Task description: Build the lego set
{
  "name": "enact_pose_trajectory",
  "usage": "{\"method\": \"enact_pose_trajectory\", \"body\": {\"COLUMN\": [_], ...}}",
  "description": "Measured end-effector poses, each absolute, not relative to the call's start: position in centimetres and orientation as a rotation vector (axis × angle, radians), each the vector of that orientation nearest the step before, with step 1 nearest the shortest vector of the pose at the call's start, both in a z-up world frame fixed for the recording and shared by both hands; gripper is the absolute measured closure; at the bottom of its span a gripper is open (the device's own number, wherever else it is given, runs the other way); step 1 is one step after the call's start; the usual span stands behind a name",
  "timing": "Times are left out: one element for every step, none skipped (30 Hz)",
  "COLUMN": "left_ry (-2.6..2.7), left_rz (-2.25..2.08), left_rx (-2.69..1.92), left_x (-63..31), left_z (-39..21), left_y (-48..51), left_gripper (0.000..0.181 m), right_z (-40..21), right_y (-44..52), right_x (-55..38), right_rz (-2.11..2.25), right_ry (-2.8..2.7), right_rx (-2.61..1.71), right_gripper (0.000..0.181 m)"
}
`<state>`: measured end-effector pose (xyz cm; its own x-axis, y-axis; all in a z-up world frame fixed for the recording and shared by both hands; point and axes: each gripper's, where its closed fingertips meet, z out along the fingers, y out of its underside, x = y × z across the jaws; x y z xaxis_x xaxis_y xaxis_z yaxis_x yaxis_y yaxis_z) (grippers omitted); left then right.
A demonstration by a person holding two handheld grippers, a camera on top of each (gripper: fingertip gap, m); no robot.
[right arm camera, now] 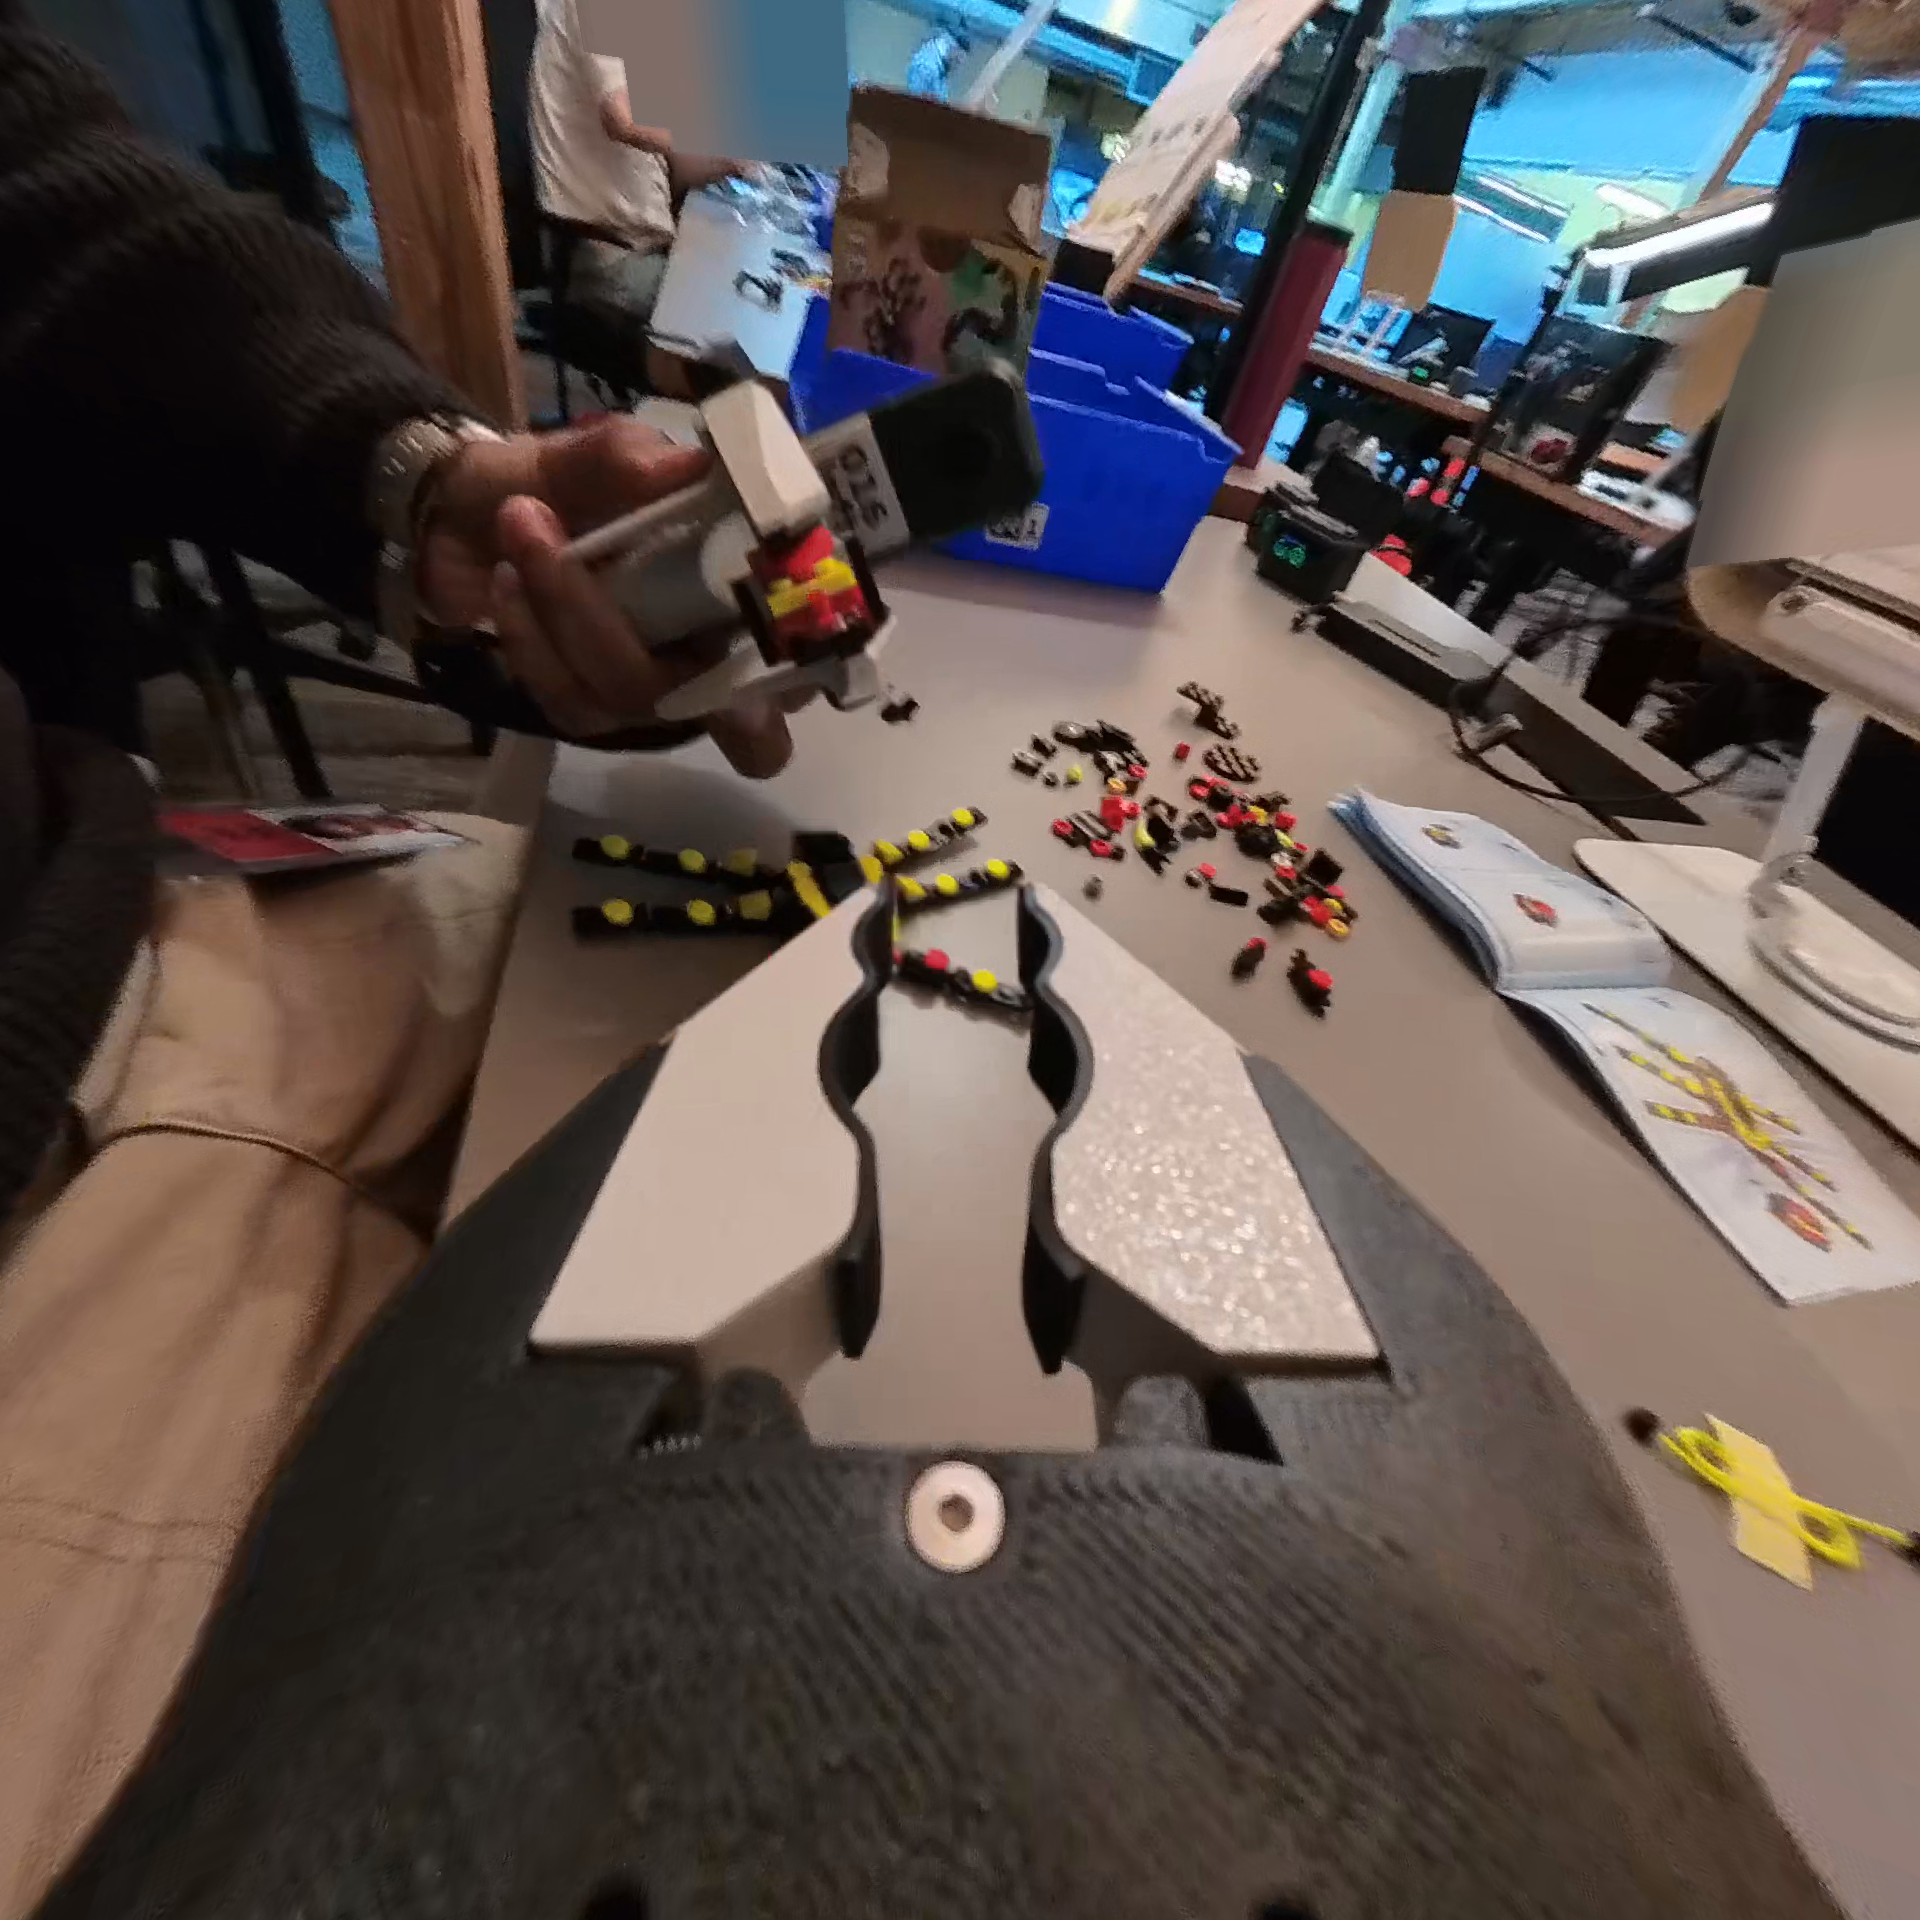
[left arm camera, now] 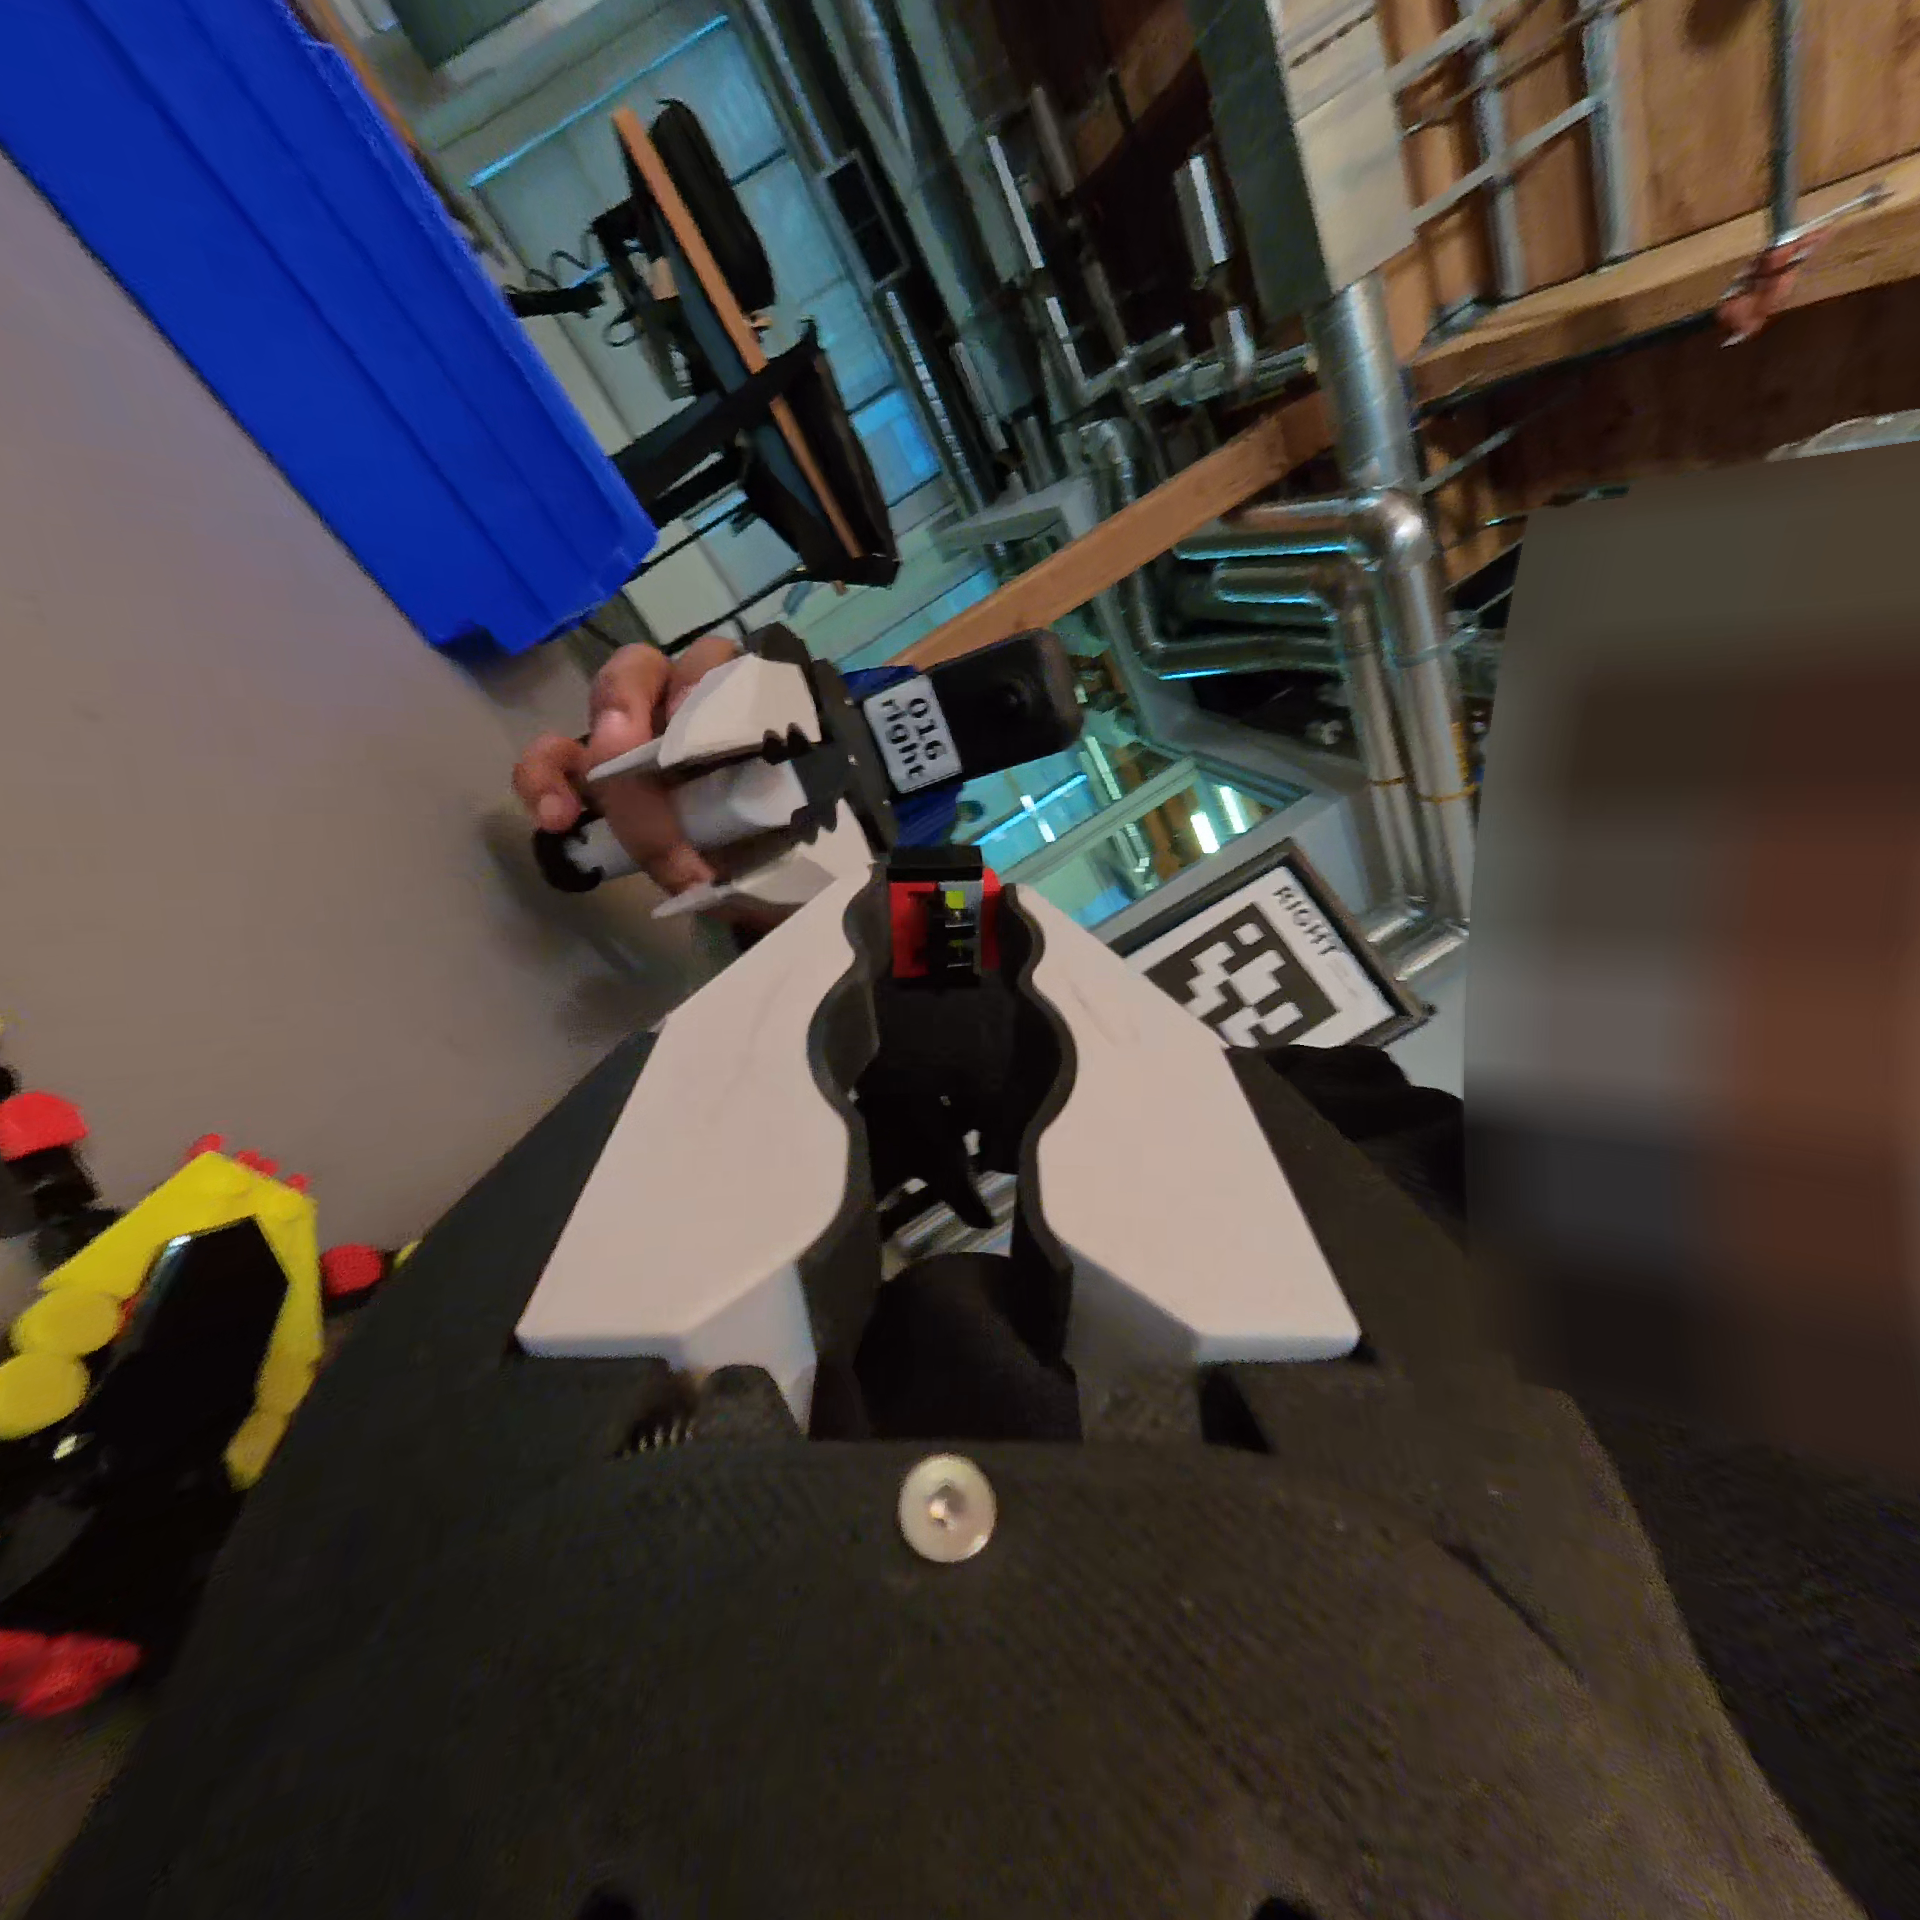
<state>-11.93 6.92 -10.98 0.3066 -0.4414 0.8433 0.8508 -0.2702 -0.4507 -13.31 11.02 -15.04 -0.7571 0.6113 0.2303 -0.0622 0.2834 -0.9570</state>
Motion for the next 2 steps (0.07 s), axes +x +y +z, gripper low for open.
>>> {"method": "enact_pose_trajectory", "body": {"left_ry": [-0.412, -0.402], "left_rz": [-1.342, -1.374], "left_rx": [-1.291, -1.253], "left_x": [-11.9, -11.91], "left_z": [-10.49, -9.97], "left_y": [6.73, 6.51], "left_gripper": [0.164, 0.164], "right_z": [-14.58, -13.99], "right_y": [10.54, 10.05], "right_x": [-12.98, -12.64], "right_rz": [1.555, 1.593], "right_ry": [-1.977, -1.966], "right_rx": [-0.477, -0.456], "right_gripper": [0.158, 0.157]}}
